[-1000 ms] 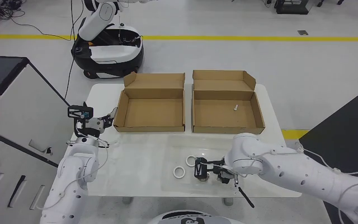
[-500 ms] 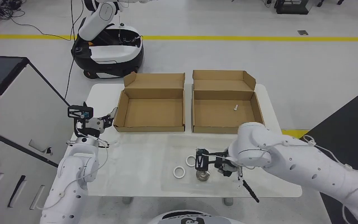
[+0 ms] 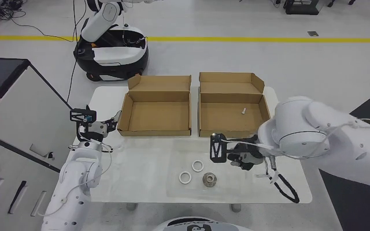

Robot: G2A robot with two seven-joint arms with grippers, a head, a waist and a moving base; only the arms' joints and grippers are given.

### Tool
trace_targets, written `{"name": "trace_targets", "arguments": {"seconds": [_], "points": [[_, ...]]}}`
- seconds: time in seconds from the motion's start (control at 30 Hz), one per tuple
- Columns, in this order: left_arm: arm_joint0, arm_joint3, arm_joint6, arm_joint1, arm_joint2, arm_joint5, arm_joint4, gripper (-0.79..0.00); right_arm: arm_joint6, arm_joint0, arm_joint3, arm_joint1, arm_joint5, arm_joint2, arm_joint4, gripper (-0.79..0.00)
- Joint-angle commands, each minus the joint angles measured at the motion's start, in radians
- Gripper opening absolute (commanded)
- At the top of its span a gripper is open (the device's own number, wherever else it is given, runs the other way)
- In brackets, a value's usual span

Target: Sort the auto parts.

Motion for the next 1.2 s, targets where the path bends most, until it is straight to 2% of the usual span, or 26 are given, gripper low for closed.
{"name": "trace_targets", "arguments": {"seconds": [0.0, 0.23, 0.57, 0.9, 1.17], "points": [[0.0, 0.0, 0.0, 0.0, 0.0, 0.0, 0.0, 0.0, 0.0, 0.029, 0.035, 0.011, 0.0, 0.011, 0.074, -0.785], [0.0, 0.0, 0.0, 0.0, 0.0, 0.0, 0.0, 0.0, -0.039, 0.038, 0.197, 0.022, -0.039, 0.052, 0.31, -0.785], [0.0, 0.0, 0.0, 0.0, 0.0, 0.0, 0.0, 0.0, -0.108, 0.03, 0.339, 0.012, -0.108, 0.063, 0.686, -0.785], [0.0, 0.0, 0.0, 0.0, 0.0, 0.0, 0.0, 0.0, -0.114, 0.027, 0.415, -0.033, -0.114, 0.076, 1.024, -0.785], [0.0, 0.0, 0.0, 0.0, 0.0, 0.0, 0.0, 0.0, -0.07, -0.014, 0.482, -0.071, -0.07, 0.157, 1.122, -0.785]]}}
